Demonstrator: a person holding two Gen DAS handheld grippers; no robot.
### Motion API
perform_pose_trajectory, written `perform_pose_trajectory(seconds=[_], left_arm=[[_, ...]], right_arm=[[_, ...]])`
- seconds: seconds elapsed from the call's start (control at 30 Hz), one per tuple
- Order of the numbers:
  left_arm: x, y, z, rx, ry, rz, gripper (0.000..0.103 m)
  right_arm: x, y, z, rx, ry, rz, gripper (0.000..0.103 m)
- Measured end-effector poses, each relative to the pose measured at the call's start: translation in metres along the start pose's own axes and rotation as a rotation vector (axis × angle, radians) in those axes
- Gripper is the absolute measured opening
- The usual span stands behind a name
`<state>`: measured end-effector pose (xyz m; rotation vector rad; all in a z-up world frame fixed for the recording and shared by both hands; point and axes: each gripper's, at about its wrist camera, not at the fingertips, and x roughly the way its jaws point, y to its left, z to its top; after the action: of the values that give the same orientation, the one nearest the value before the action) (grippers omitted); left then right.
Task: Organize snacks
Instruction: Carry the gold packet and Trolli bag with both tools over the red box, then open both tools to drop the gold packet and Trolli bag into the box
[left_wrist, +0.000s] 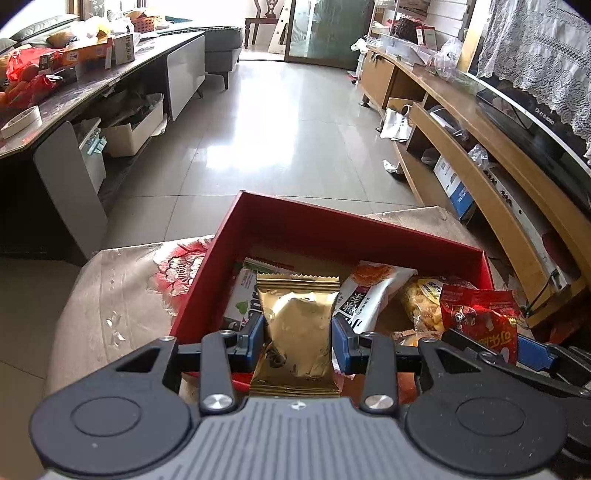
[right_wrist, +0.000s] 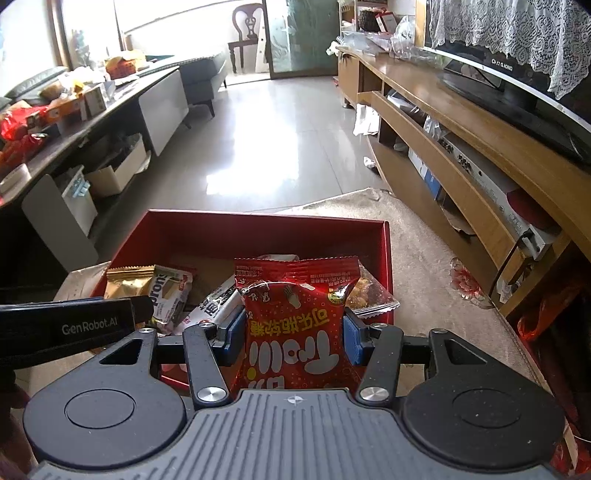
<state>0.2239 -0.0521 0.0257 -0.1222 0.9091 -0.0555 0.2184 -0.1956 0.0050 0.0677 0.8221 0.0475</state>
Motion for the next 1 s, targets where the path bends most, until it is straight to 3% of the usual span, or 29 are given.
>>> perform_pose_trajectory(seconds=[1.0], left_arm=[[0.025, -0.007, 0.008, 0.010, 0.018, 0.033, 0.038]], right_arm=[[0.029, -0.002, 0.005, -0.002, 0.041, -0.001, 0.060]])
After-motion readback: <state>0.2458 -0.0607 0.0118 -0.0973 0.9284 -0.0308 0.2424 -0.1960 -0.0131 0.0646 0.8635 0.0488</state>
